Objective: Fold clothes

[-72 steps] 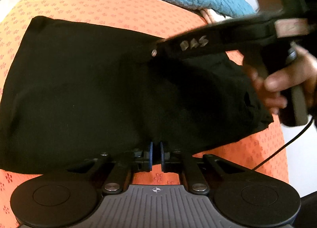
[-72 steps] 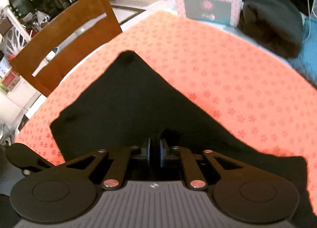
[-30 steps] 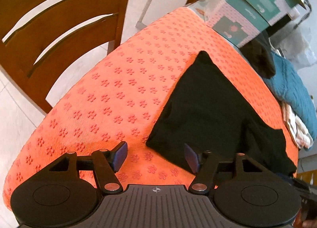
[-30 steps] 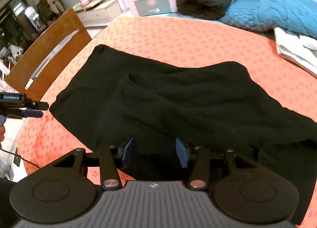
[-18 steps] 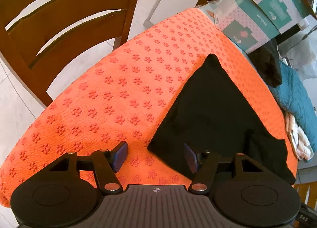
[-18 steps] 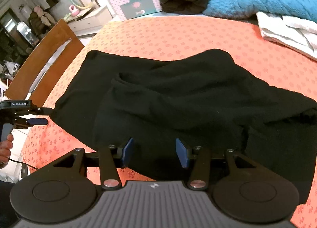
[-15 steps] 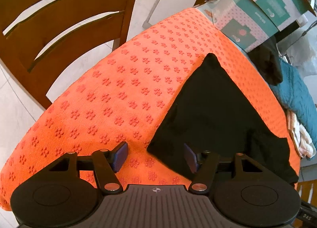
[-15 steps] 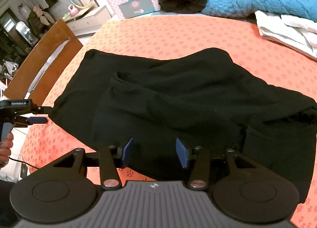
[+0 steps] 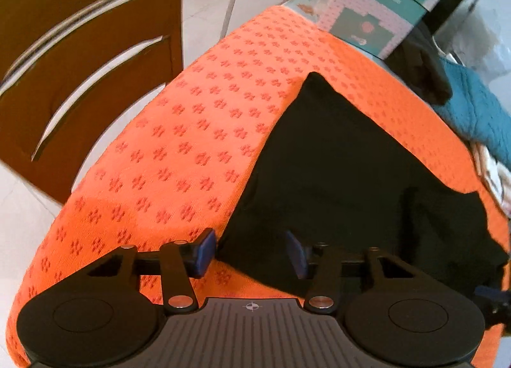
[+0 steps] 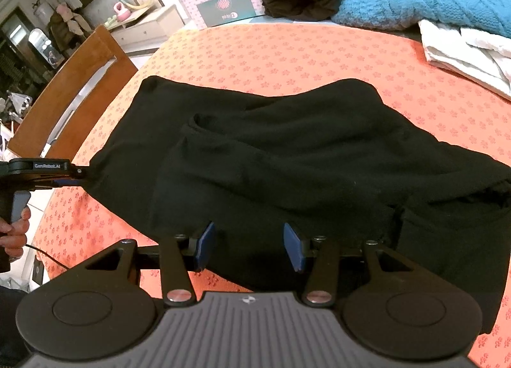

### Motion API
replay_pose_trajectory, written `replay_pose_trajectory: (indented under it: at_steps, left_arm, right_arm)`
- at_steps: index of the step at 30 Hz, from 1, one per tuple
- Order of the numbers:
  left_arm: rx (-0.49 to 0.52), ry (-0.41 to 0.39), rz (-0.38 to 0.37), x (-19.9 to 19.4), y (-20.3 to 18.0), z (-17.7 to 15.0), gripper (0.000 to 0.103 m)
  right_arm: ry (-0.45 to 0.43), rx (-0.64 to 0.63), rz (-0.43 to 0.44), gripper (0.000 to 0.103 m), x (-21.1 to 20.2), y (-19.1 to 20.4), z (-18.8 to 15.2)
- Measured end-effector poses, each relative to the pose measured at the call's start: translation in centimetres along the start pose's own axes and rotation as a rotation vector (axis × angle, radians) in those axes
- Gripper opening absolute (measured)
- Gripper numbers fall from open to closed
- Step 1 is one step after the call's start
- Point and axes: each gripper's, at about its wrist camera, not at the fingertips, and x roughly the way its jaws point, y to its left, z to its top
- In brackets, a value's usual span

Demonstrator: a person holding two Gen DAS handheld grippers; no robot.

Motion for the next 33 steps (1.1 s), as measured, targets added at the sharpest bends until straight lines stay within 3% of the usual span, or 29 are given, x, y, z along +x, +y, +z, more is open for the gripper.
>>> replay_pose_trajectory:
  at_steps: [2, 3, 11, 21, 30, 32, 33]
  left_arm:
    - [0.045, -0.008, 0.010, 0.0, -0.7, -0.4, 0.047]
    - [0.072, -0.011, 0.008, 0.0, -1.0, -0.6, 0.017]
    - [0.115, -0.100, -0.096, -2.4, -3.7, -0.9, 0.015]
    - [0.355, -0.131, -0.178, -2.9, -9.9, -2.2, 0.015]
    - [0.451, -0.128, -0.249, -4.0, -10.9, -2.7, 0.015]
    - [0.454, -0.124, -0.269, -4.2, -10.9, -2.7, 0.015]
    - [0.455, -0.122, -0.279, -4.3, -10.8, -2.6, 0.015]
  right_arm:
    - [-0.002, 0.000, 0.001, 0.054, -0.1, 0.1, 0.1]
    - [-0.004, 0.000, 0.001, 0.054, -0.2, 0.1, 0.2]
    - [-0.036, -0.039, 0.085, 0.054, -0.9, 2.3, 3.1]
    - [0.047, -0.082, 0.305, 0.062, 3.5, 8.0, 11.3]
    - [0.163, -0.175, 0.262, 0.061, 11.1, 12.5, 14.7]
    - [0.161, -0.170, 0.253, 0.053, 12.0, 12.5, 14.8]
    - [0.153, -0.165, 0.251, 0.040, 12.2, 12.4, 14.8]
